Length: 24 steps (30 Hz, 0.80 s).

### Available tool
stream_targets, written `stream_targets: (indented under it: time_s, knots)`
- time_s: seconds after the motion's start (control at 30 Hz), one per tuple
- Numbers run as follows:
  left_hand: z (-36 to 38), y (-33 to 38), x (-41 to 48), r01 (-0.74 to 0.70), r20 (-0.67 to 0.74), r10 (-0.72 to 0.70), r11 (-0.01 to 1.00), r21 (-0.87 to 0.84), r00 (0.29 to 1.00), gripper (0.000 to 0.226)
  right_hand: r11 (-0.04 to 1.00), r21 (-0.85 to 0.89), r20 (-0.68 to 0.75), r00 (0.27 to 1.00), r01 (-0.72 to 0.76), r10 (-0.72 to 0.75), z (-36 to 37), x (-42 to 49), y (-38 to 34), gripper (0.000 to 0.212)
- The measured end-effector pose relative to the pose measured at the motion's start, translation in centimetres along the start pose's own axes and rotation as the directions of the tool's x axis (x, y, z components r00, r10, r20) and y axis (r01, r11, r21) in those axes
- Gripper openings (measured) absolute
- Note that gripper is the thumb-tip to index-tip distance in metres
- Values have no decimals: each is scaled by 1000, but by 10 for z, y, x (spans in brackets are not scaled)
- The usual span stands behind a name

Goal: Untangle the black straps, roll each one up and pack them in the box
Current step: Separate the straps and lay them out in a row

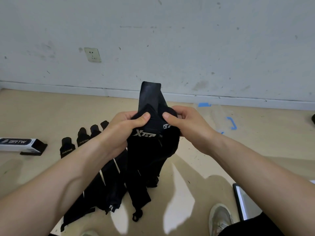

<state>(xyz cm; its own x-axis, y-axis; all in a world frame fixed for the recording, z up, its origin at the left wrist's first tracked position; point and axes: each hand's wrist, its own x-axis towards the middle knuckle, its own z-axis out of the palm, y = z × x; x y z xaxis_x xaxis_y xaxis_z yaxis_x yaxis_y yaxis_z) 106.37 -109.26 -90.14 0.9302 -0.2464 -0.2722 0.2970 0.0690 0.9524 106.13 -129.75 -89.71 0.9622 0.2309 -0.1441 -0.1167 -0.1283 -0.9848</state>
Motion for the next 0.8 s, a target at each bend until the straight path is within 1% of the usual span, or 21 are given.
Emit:
stream_targets:
  time_s: [0.07,0.13,0.2,0.27,0.33,0.43,0.53,0.67,0.73,0.8]
  knots:
    - [1,2,0,9,-82,-10,1000,-22,997,30,1000,24,-108,994,-5,7,-3,3,4,10]
    - [-2,2,2,23,-192,-27,999,-25,981,25,999,43,-228,973,-20,29,-6,6,4,11]
    - [-5,1,4,37,-260,-45,999,-35,965,24,998,57,-299,954,-19,35,-9,7,0,10]
    - [-8,-2,6,37,-305,-46,999,-36,951,22,997,72,-312,949,-28,49,-12,5,-6,14]
    - [-8,-5,8,37,-331,-47,999,-35,942,21,994,104,-246,967,-35,60,-16,2,-12,18]
    - [-2,-6,8,28,-292,-49,997,-74,955,26,986,164,-89,995,-26,41,-15,-2,-15,13]
    - [8,-5,3,8,-174,-27,994,-106,984,35,987,160,-10,1000,-8,10,-9,-4,-10,4]
    - [18,-5,-1,13,-64,-20,993,-117,998,40,993,113,-13,999,30,-29,-2,-3,-3,11]
    - [21,-6,-1,20,-40,-24,995,-102,999,41,997,42,-30,998,64,-63,1,-4,-1,9]
    - [21,-7,-1,21,-27,-24,996,-89,999,41,997,9,-42,996,78,-78,4,-6,-1,7]
